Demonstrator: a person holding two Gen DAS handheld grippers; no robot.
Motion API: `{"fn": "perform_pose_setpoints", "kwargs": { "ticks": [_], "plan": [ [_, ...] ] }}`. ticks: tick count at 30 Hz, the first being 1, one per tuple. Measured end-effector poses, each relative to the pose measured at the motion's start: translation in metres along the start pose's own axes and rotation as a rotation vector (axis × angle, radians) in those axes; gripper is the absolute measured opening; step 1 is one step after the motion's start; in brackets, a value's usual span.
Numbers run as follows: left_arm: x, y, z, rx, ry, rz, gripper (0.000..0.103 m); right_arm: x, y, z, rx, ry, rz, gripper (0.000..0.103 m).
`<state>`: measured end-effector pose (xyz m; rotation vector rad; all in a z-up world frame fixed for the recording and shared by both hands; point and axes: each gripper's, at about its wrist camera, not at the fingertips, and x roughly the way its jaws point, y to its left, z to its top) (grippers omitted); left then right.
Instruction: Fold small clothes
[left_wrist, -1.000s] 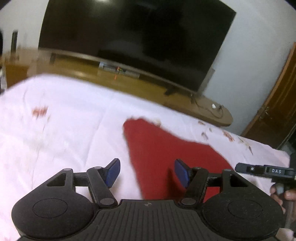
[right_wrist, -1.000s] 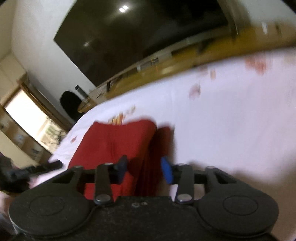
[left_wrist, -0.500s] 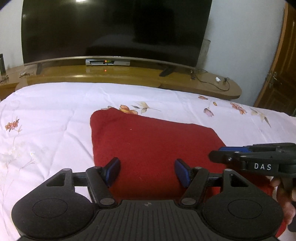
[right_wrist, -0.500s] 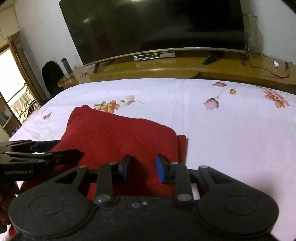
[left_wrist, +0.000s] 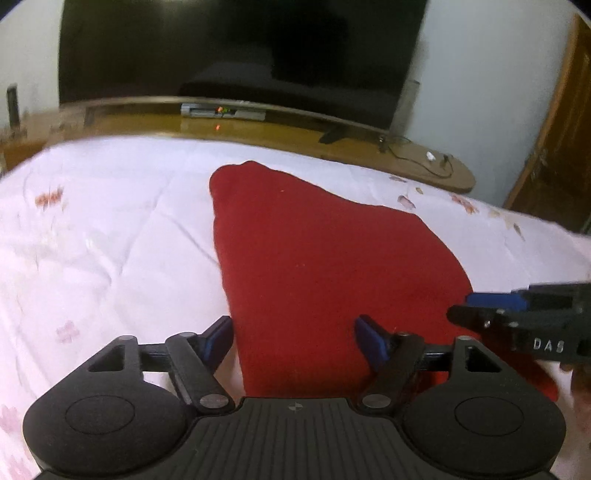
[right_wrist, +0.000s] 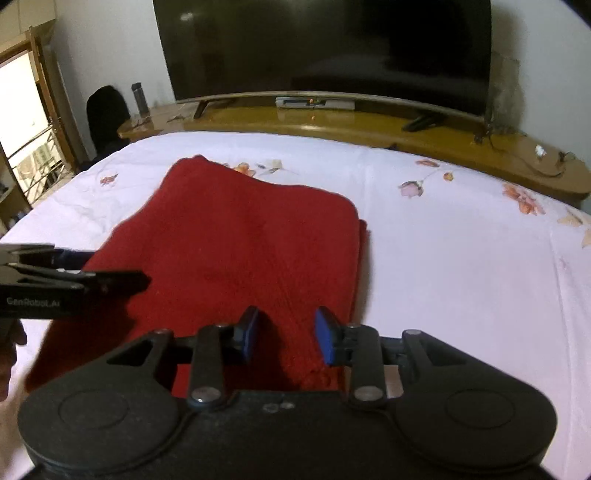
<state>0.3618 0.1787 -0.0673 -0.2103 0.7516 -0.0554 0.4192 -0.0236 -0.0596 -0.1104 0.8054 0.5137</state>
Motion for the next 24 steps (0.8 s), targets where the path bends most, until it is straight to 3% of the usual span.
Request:
{"fn": "perform_pose_setpoints", "kwargs": {
  "ticks": [7, 10, 13, 15, 20, 24],
  "plan": [
    [-0.048, -0.002, -0.016, 0.028, -0.043, -0.033, 0.072, -0.037, 0.011, 0.000, 0.016, -0.022, -0.008, 0.036],
    [-0.052, -0.004, -0.041, 0.019, -0.001, -0.034, 0.072, -0.056, 0.014, -0.018, 0.037, -0.031, 0.006, 0.035],
    [-0.039, -0.003, -0.064, 0.022, 0.022, -0.015, 0.073, -0.036, 0.015, -0.037, 0.018, 0.050, -0.035, 0.036],
    [-0.039, 0.003, -0.069, -0.016, -0.004, -0.032, 0.074, -0.027, 0.015, -0.044, 0.013, 0.024, -0.048, 0.039],
    [-0.039, 0.005, -0.071, -0.003, -0.021, -0.033, 0.075, -0.028, 0.008, -0.052, 0.031, 0.002, -0.051, 0.046],
    [-0.039, 0.005, -0.073, -0.006, -0.021, -0.027, 0.076, -0.031, -0.017, -0.060, 0.131, 0.011, -0.001, 0.053]
  ]
}}
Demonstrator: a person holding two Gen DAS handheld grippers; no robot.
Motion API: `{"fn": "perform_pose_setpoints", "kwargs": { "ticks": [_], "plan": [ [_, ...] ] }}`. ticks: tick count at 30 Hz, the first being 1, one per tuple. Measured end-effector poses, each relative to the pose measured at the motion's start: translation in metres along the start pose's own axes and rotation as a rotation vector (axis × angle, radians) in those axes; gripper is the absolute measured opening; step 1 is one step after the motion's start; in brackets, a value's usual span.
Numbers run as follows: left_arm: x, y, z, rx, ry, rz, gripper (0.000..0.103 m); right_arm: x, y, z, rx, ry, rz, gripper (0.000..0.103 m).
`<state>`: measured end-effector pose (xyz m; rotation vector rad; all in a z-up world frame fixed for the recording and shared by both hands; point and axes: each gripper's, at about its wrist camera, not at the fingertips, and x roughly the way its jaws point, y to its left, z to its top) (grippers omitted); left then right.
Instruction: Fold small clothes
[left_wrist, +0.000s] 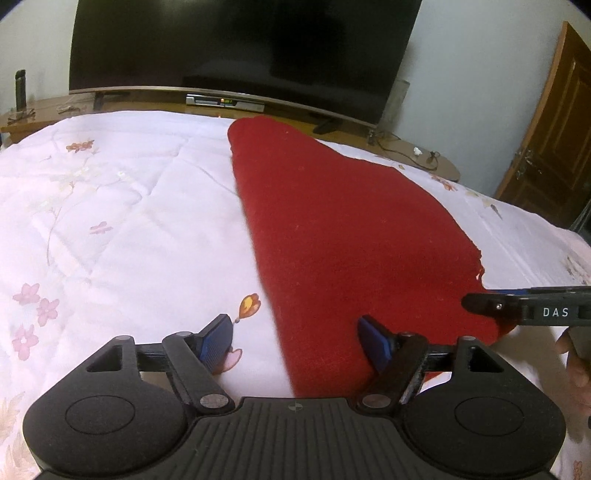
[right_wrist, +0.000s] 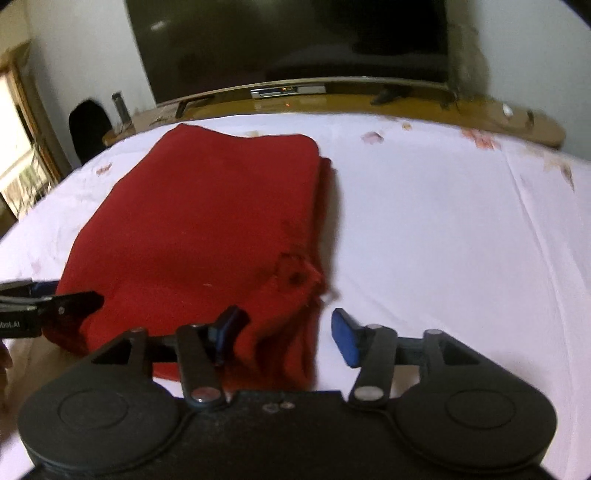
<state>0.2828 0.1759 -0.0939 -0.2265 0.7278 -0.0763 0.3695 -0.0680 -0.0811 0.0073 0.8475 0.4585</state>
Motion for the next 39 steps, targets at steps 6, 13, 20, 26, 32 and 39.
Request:
{"fn": "perform_pose_setpoints", "kwargs": {
  "ticks": [6, 13, 20, 26, 32, 39],
  "plan": [
    [0.002, -0.006, -0.002, -0.027, 0.014, 0.053, 0.103, 0.009, 0.002, 0.009, 0.032, 0.018, 0.010, 0.061],
    [-0.016, -0.033, -0.027, -0.028, -0.007, 0.161, 0.103, -0.002, -0.001, -0.004, 0.037, 0.027, -0.025, 0.082],
    [-0.051, -0.057, -0.051, 0.029, -0.035, 0.185, 0.103, -0.035, -0.007, -0.022, 0.020, -0.011, -0.020, 0.081],
    [-0.125, -0.087, -0.065, -0.036, -0.149, 0.195, 0.103, -0.108, 0.004, -0.049, -0.040, -0.085, 0.018, 0.070],
    [-0.209, -0.130, -0.071, 0.015, -0.227, 0.201, 0.103, -0.199, 0.019, -0.069, -0.054, -0.187, 0.051, 0.056],
    [-0.286, -0.161, -0.089, 0.034, -0.270, 0.189, 0.103, -0.276, 0.034, -0.083, -0.071, -0.242, 0.042, 0.064]
  ]
}}
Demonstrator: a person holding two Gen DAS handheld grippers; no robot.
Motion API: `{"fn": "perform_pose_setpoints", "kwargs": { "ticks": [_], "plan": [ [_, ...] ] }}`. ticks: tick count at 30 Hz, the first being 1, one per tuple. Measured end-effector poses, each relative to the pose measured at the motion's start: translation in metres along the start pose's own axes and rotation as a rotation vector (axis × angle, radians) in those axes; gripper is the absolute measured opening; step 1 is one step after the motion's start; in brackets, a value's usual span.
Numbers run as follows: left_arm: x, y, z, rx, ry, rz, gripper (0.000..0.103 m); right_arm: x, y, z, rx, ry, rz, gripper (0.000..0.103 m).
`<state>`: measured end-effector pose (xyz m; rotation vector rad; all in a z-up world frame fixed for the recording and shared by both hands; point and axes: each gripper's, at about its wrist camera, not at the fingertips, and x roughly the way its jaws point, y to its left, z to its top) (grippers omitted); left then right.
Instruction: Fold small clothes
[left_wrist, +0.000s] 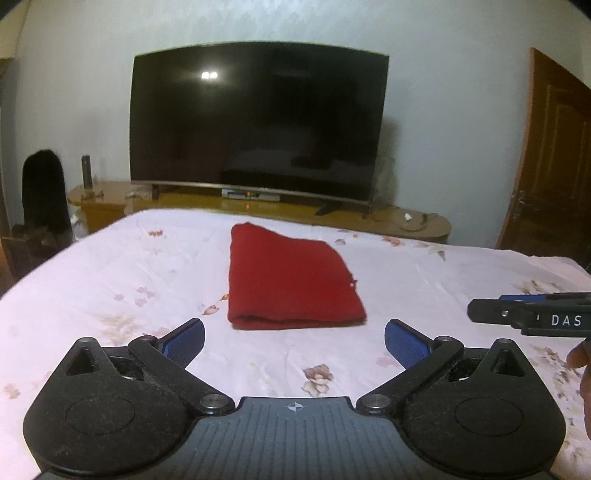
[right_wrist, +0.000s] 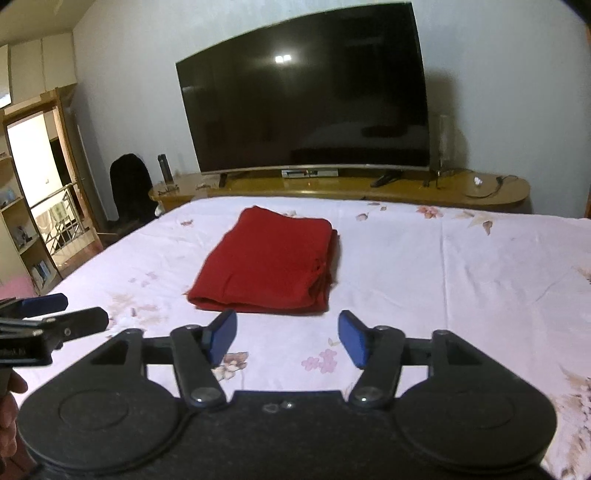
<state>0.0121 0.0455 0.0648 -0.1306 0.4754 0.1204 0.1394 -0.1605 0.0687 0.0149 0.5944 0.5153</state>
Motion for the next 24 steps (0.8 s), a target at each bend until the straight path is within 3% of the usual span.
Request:
{"fn": "perform_pose_setpoints", "kwargs": {
  "ticks": [2, 5, 10, 16, 24],
  "plan": [
    [-0.016, -0.003, -0.003, -0.011, -0.007, -0.004, 0.103, -0.014, 0.009, 0.000, -0.012, -0.004, 0.007, 0.065],
    [-0.032, -0.010, -0.004, -0.005, -0.013, -0.019, 0.103, -0.035, 0.020, -0.007, -0.024, -0.017, 0.011, 0.076],
    [-0.051, -0.024, -0.007, 0.027, -0.031, -0.031, 0.103, -0.056, 0.024, -0.020, -0.025, -0.043, -0.062, 0.100],
    [-0.057, -0.032, -0.006, 0.027, -0.039, -0.045, 0.103, -0.066, 0.016, -0.023, 0.008, -0.068, -0.114, 0.101],
    [-0.059, -0.031, -0.008, 0.024, -0.041, -0.043, 0.103, -0.070, 0.023, -0.025, -0.007, -0.082, -0.115, 0.102]
  ]
}}
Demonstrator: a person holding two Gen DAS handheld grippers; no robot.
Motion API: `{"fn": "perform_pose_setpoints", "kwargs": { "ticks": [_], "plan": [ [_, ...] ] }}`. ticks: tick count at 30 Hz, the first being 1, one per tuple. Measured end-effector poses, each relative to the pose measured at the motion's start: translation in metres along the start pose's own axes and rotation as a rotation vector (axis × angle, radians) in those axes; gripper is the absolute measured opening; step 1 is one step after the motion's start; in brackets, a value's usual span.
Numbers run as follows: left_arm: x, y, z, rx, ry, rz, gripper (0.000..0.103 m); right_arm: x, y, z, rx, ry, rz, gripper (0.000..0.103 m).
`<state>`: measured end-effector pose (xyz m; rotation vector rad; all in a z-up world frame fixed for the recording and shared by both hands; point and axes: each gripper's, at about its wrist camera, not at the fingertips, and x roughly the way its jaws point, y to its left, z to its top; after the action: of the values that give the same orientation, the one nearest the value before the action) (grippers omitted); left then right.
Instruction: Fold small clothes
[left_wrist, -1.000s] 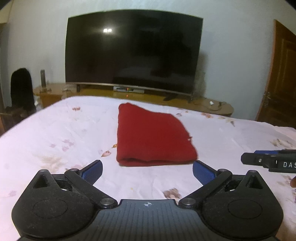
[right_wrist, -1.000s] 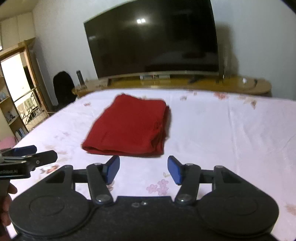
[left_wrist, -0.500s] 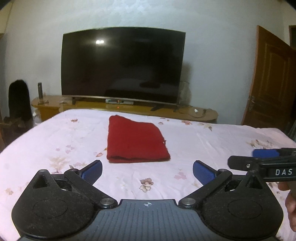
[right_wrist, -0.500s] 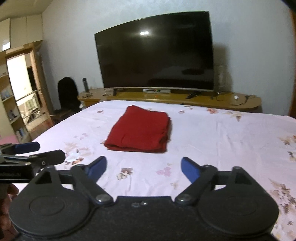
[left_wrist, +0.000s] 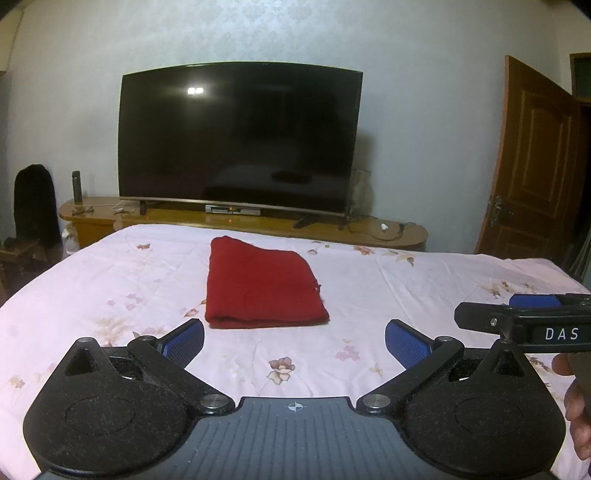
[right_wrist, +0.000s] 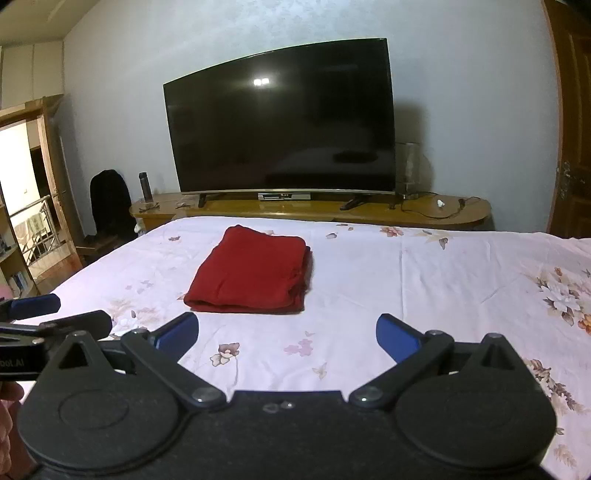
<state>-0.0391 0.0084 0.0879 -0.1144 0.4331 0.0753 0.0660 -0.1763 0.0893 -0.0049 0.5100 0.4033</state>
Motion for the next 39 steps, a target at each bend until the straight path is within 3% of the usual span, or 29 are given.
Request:
{"fn": "perform_pose_setpoints", "kwargs": {
  "ticks": [39],
  "plan": [
    [0.0021, -0.0003, 0.0069, 0.026, -0.002, -0.015, 0.103, 0.0007, -0.0001, 0.0068, 0.005, -0.017, -0.012, 0.102]
  ]
}}
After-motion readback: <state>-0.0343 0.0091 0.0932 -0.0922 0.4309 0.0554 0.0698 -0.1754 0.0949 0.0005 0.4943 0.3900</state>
